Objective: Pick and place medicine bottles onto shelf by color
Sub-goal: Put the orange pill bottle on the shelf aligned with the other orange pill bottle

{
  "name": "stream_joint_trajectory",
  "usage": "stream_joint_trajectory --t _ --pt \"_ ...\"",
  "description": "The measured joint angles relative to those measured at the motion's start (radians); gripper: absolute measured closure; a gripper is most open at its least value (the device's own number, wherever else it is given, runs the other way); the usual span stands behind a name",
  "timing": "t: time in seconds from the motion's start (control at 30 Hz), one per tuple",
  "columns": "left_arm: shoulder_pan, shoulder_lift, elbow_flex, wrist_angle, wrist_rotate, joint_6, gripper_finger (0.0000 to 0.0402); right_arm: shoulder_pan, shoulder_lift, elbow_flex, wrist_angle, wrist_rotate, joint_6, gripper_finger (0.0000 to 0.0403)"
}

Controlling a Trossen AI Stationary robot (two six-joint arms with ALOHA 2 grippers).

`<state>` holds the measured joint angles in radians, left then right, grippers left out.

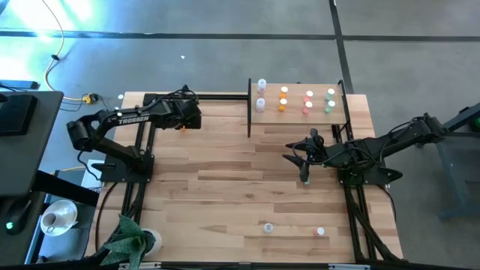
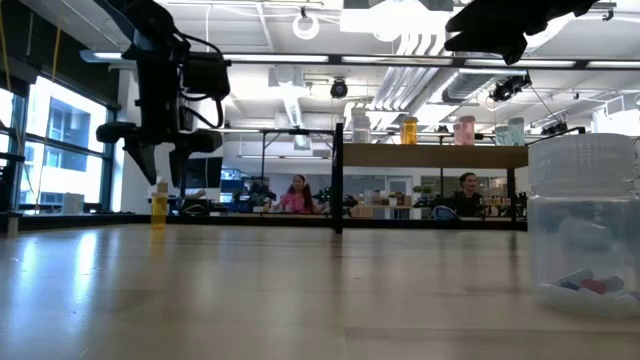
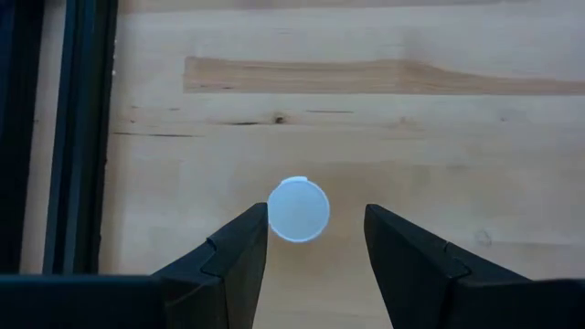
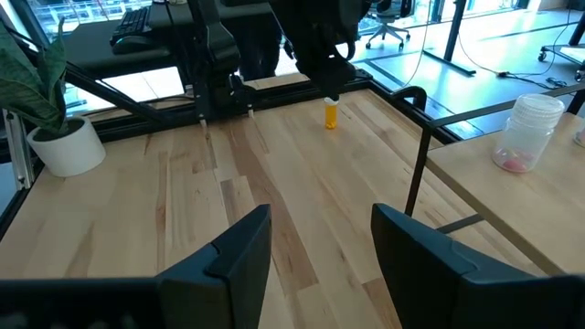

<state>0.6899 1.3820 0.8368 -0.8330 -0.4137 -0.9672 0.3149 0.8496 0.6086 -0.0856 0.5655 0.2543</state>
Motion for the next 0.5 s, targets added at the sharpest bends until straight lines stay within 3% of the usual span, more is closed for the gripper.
stream_joint_trajectory --t 0.5 --pt "0.004 0.096 0.0 0.001 -0.024 -0.017 0.0229 0.0 0.0 0.0 0.0 0.0 0.0 0.0222"
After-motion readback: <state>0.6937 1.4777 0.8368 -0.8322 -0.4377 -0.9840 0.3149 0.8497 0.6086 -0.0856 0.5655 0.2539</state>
